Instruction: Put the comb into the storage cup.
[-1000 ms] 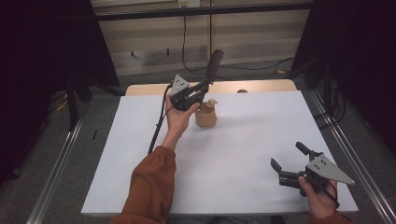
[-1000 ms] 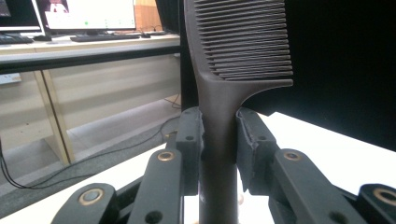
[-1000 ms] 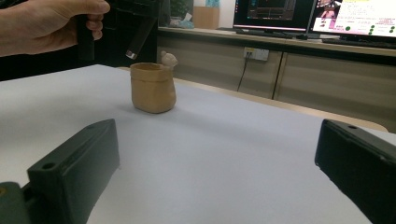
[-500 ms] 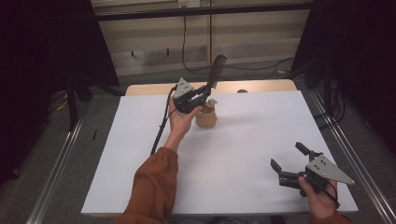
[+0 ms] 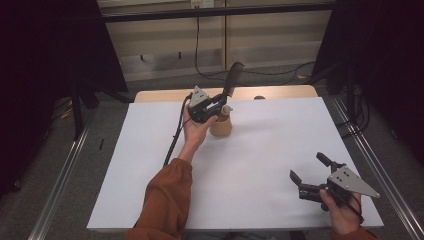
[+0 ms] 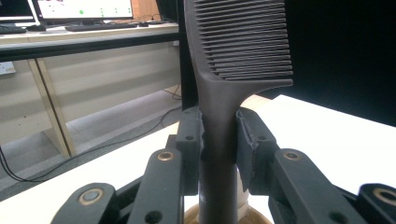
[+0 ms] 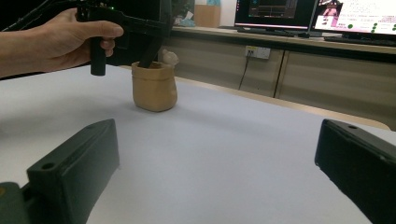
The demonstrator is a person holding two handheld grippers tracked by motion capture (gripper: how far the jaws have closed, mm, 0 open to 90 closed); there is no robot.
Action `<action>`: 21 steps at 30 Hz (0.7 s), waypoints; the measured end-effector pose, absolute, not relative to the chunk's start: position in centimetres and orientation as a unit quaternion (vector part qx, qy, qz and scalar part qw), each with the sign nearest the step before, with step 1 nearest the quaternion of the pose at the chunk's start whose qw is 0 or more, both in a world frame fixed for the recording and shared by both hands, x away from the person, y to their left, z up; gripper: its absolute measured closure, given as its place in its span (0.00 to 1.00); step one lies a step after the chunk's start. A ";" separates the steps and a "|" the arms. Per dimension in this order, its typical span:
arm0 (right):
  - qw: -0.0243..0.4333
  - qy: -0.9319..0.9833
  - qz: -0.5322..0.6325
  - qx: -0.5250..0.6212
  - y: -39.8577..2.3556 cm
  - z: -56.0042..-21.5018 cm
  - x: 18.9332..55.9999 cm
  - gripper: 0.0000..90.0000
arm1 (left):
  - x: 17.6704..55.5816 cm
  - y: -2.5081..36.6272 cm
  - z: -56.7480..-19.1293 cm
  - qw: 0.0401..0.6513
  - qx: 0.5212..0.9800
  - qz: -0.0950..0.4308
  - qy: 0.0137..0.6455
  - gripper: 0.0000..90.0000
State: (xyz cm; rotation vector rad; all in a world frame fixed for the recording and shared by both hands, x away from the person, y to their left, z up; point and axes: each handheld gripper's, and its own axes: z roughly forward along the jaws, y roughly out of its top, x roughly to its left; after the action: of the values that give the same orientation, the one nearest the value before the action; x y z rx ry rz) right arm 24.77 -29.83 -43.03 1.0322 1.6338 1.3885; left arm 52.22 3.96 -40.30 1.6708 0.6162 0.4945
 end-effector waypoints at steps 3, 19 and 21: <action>0.372 0.637 0.543 0.402 -29.8 -43.0 24.7 0.00 | 52.1 3.8 -40.6 0.599 0.725 0.208 0.267 0.81; 0.372 0.638 0.542 0.402 -29.8 -43.0 24.8 0.00 | 52.1 4.3 -41.3 0.588 0.732 0.207 0.275 0.81; 0.371 0.638 0.542 0.402 -29.8 -43.0 24.8 0.00 | 52.0 4.3 -41.4 0.587 0.733 0.205 0.277 0.81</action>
State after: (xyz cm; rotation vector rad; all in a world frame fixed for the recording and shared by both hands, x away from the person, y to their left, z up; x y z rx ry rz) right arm 24.77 -29.81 -43.05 1.0311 1.6349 1.3901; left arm 52.02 4.30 -41.44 1.7077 0.6460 0.4778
